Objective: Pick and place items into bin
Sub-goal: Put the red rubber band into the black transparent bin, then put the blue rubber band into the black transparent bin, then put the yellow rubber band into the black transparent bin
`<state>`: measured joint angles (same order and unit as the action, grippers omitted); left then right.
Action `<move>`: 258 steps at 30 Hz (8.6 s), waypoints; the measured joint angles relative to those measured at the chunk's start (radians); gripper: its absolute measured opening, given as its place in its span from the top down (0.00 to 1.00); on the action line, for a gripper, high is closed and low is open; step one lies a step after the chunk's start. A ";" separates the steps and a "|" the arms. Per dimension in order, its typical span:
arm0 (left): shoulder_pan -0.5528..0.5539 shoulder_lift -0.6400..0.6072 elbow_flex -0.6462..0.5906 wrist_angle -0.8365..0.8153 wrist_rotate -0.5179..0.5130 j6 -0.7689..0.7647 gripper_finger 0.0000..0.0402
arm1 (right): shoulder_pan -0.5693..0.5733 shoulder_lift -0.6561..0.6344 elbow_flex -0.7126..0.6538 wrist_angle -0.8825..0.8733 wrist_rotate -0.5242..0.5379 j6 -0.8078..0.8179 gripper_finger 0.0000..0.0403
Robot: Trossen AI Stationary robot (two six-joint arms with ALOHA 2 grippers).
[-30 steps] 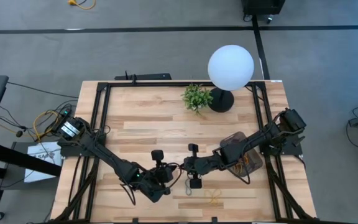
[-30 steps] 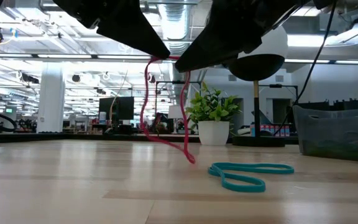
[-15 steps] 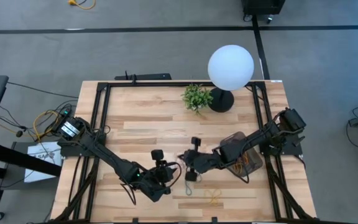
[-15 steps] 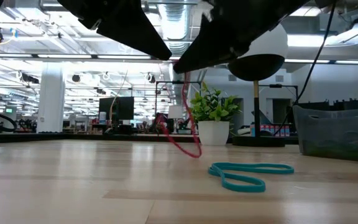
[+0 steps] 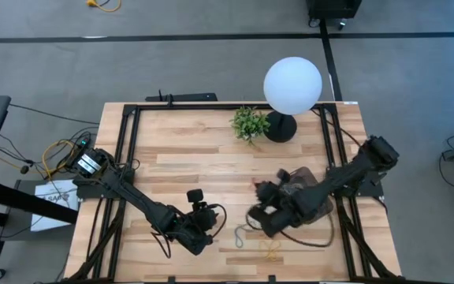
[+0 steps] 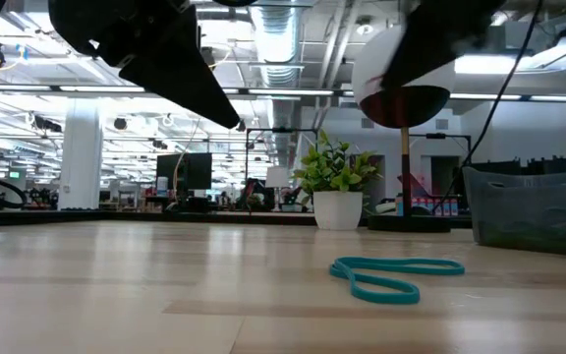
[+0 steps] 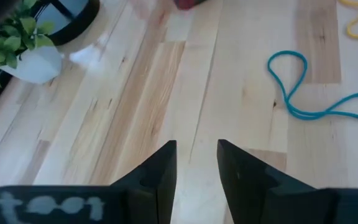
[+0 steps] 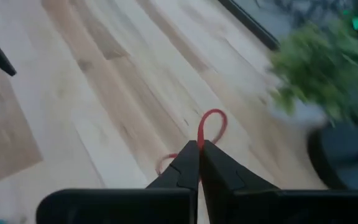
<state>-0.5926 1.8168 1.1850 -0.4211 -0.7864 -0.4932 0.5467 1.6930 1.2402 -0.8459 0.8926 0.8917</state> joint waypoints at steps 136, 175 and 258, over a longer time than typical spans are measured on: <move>0.031 0.110 0.126 0.150 -0.009 0.231 1.00 | 0.034 0.046 -0.007 0.401 -0.344 -0.369 0.80; 0.006 0.110 0.126 0.297 -0.104 0.391 0.98 | -0.006 0.046 -0.033 0.473 -0.365 -0.478 0.98; 0.082 0.115 0.084 0.443 0.424 0.333 0.74 | 0.228 0.046 -0.115 -0.585 -0.604 1.116 0.85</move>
<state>-0.5102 1.9320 1.2694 0.0223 -0.3623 -0.1605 0.7752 1.7390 1.1255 -1.4309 0.2890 2.0077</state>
